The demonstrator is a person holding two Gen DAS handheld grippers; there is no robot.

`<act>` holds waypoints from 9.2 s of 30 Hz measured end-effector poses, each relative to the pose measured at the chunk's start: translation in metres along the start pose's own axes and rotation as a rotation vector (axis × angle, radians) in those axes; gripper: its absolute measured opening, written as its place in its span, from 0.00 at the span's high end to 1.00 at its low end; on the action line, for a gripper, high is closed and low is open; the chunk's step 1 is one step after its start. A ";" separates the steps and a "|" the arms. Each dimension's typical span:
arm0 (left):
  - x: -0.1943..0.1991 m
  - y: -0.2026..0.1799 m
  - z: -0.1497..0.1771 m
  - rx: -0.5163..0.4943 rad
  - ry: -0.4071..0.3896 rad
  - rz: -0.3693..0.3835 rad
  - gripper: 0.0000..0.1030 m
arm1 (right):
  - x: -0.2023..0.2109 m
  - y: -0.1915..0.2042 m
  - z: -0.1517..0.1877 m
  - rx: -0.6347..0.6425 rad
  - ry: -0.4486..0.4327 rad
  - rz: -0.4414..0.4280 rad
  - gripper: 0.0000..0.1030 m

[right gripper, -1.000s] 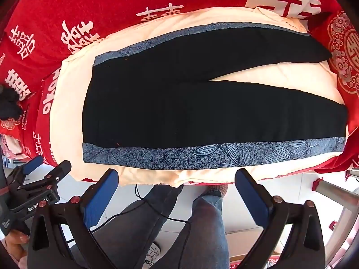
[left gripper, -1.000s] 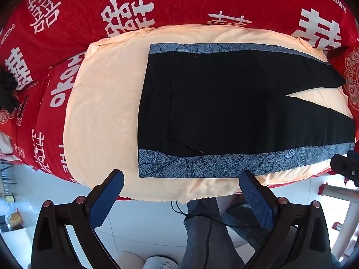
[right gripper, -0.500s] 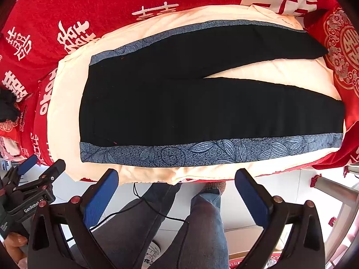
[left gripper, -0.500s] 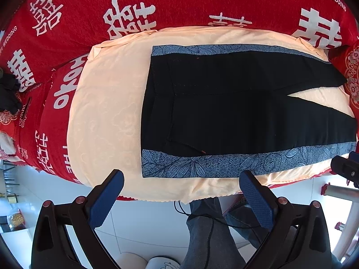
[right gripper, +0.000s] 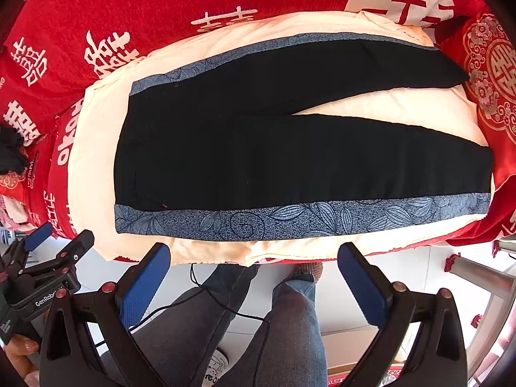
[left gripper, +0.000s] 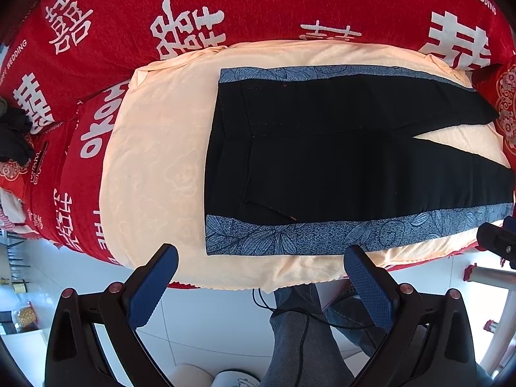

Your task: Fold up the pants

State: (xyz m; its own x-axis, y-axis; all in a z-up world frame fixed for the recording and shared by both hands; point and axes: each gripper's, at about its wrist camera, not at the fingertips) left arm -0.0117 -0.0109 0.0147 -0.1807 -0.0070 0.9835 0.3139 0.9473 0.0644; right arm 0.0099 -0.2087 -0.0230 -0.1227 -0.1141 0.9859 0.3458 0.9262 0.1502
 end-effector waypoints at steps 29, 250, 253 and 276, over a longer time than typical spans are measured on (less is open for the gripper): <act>0.017 -0.006 0.009 0.074 -0.019 -0.022 0.00 | 0.011 -0.019 0.003 -0.003 -0.035 -0.036 0.00; -0.199 -0.257 -0.257 -0.011 0.023 0.084 0.16 | -0.104 -0.410 -0.243 -0.437 -0.188 -0.405 0.92; -0.215 -0.253 -0.251 -0.032 0.079 0.061 0.16 | -0.091 -0.398 -0.233 -0.330 -0.166 -0.311 0.92; -0.261 -0.265 -0.370 0.081 -0.061 0.045 0.13 | -0.121 -0.415 -0.338 -0.144 -0.225 0.124 0.75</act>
State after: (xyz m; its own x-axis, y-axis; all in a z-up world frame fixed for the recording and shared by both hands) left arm 0.2970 -0.3788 -0.1962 -0.2250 0.0535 0.9729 0.2468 0.9691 0.0038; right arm 0.1959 -0.7012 -0.1799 -0.2690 0.0942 0.9585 0.4974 0.8658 0.0545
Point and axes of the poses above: each gripper's, at about its wrist camera, not at the fingertips, and x roughly against the way its jaws point, y to its left, z to its underside, and after that the axes turned 3 degrees about z, right-handed
